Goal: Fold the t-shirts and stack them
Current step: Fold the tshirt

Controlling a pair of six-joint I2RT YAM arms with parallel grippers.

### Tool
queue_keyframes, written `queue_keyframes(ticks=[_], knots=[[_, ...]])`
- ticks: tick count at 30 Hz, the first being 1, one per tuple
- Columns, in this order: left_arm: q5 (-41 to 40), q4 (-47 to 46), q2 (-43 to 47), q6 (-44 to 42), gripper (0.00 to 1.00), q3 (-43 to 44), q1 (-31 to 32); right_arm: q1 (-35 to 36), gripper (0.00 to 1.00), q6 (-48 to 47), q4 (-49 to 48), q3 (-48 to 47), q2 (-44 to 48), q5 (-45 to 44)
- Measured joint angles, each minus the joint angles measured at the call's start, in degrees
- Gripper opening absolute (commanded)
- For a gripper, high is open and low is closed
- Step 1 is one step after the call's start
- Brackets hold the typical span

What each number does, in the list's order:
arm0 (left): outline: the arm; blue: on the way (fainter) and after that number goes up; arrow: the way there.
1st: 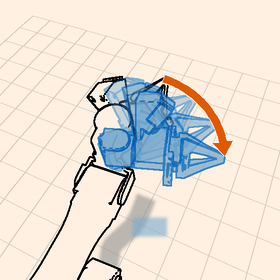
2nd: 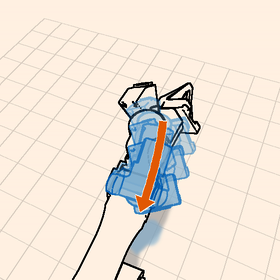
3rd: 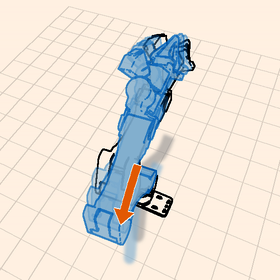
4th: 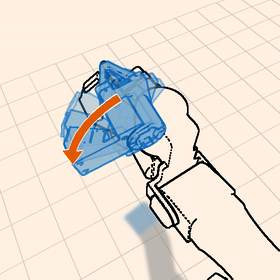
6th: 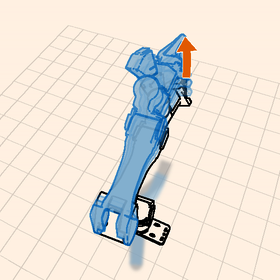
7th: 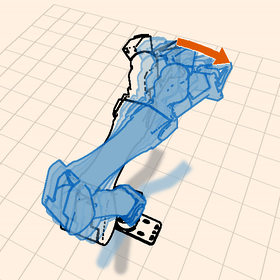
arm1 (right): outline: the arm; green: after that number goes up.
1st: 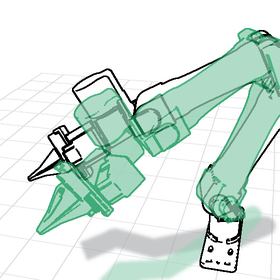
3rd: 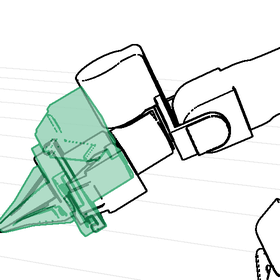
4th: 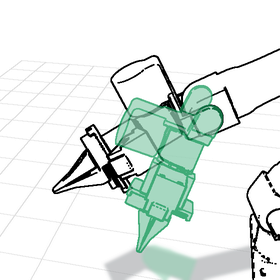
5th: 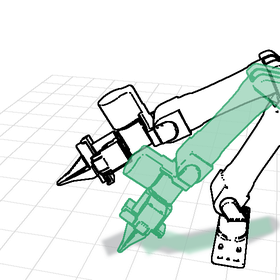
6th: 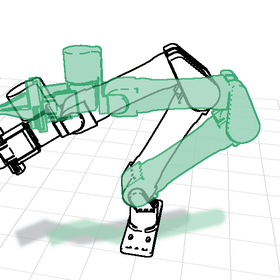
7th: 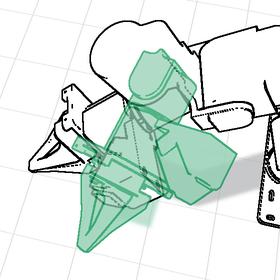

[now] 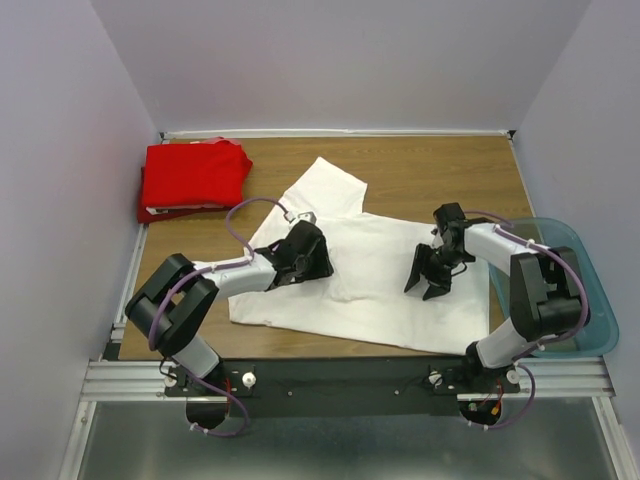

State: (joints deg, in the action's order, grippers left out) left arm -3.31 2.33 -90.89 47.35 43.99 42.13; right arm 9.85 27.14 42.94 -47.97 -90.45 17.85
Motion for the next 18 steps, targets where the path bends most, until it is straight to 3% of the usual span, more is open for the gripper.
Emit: queue_keyframes(ticks=[18], knots=[[1.9, -1.7, 5.8, 2.0, 0.61, -6.4, -4.5, 8.6, 0.62, 5.5, 0.1, -5.6, -5.4, -0.2]])
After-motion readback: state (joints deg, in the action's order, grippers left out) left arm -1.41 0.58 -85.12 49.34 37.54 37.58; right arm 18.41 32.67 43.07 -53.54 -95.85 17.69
